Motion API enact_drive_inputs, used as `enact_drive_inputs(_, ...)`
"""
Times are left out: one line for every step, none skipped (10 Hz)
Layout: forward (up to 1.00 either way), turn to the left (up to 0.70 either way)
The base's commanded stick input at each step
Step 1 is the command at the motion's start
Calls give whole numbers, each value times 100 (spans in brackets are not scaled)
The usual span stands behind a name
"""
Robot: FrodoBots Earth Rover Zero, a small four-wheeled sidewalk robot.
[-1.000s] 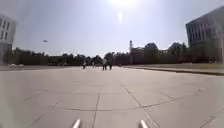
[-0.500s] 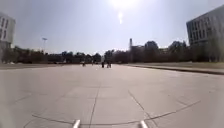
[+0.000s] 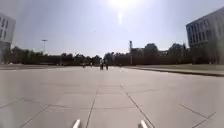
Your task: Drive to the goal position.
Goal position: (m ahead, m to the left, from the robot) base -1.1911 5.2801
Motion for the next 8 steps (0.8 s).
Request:
enact_drive_inputs(70,0)
enact_drive_inputs(70,0)
enact_drive_inputs(70,0)
enact_drive_inputs(70,0)
enact_drive_inputs(70,0)
enact_drive_inputs(70,0)
enact_drive_inputs(70,0)
enact_drive_inputs(70,0)
